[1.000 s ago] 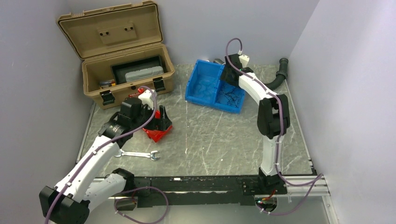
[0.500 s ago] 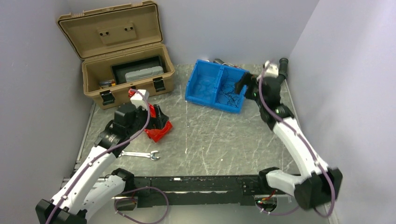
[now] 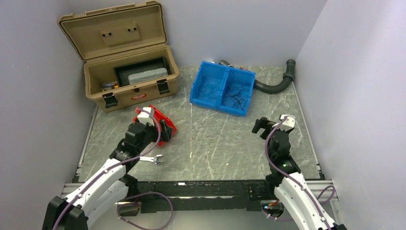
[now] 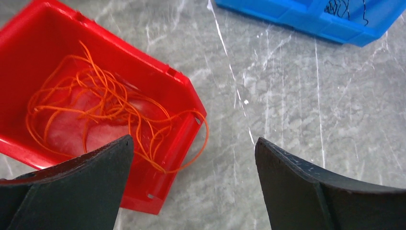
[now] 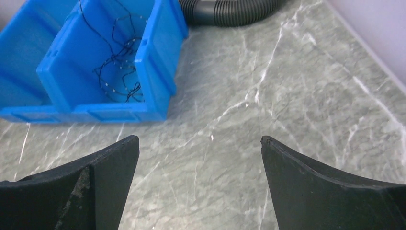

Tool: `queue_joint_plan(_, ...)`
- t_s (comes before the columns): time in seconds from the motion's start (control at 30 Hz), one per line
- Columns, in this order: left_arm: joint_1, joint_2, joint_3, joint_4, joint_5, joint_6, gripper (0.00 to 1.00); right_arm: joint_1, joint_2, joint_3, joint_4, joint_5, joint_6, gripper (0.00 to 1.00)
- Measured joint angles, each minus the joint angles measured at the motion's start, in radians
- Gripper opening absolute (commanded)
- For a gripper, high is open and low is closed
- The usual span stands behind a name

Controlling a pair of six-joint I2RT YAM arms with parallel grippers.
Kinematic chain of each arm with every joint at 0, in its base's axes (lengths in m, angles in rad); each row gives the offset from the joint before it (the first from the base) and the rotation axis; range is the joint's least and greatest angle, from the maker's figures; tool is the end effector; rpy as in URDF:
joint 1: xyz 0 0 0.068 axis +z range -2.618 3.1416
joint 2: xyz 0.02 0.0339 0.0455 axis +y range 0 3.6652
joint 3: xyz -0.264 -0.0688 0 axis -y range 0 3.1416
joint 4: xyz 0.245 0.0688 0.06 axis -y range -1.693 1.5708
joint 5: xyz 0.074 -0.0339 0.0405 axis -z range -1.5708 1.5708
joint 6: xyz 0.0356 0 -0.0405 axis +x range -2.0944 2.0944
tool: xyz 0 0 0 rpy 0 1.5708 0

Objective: Untangle the cables

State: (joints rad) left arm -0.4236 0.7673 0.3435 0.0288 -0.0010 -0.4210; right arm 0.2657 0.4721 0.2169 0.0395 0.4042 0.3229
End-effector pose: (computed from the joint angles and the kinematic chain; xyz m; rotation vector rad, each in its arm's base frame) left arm 0.1633 -0.0736 0.2085 0.0019 2.0071 -0.5474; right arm 0.1401 0.0236 0.2069 0.3376 1.7368 0.0651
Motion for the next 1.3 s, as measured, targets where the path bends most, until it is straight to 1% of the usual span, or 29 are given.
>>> queue_joint_plan(0.1,-0.002,0.000,-0.019,0.076,-0.024,0.047,0.99,-0.001,0.019,0.000,0.046,0.026,-0.034,1.00)
queue_joint_plan(0.2,-0.002,-0.008,-0.049,0.144,-0.053,0.098,0.99,-0.001,0.080,-0.007,0.095,0.076,-0.057,1.00)
queue_joint_plan(0.27,-0.003,-0.022,-0.078,0.177,-0.088,0.127,1.00,-0.001,0.114,-0.039,0.174,0.097,-0.090,1.00)
queue_joint_plan(0.37,-0.003,-0.033,-0.104,0.200,-0.138,0.153,0.99,-0.001,0.191,-0.118,0.357,0.111,-0.150,1.00)
queue_joint_plan(0.47,-0.003,-0.032,-0.106,0.217,-0.178,0.171,1.00,-0.002,0.346,-0.135,0.505,0.133,-0.193,1.00)
queue_joint_plan(0.53,-0.003,-0.032,-0.106,0.227,-0.195,0.174,0.99,-0.002,0.411,-0.151,0.602,0.143,-0.208,1.00)
queue_joint_plan(0.77,-0.003,-0.034,-0.106,0.251,-0.261,0.192,0.99,-0.029,0.507,-0.176,0.816,0.145,-0.230,0.99)
queue_joint_plan(0.87,-0.003,-0.021,-0.106,0.275,-0.339,0.204,0.99,-0.050,0.555,-0.176,0.874,0.141,-0.229,1.00)
queue_joint_plan(0.93,0.004,0.016,-0.105,0.305,-0.405,0.227,0.99,-0.064,0.584,-0.176,0.903,0.138,-0.225,0.99)
queue_joint_plan(1.0,0.025,0.064,-0.101,0.337,-0.436,0.256,1.00,-0.076,0.598,-0.176,0.916,0.136,-0.223,0.99)
queue_joint_plan(1.13,0.088,0.151,-0.088,0.403,-0.462,0.314,0.99,-0.095,0.608,-0.170,0.930,0.124,-0.220,1.00)
queue_joint_plan(1.3,0.209,0.240,-0.057,0.481,-0.434,0.362,0.99,-0.122,0.636,-0.167,0.955,0.109,-0.194,0.99)
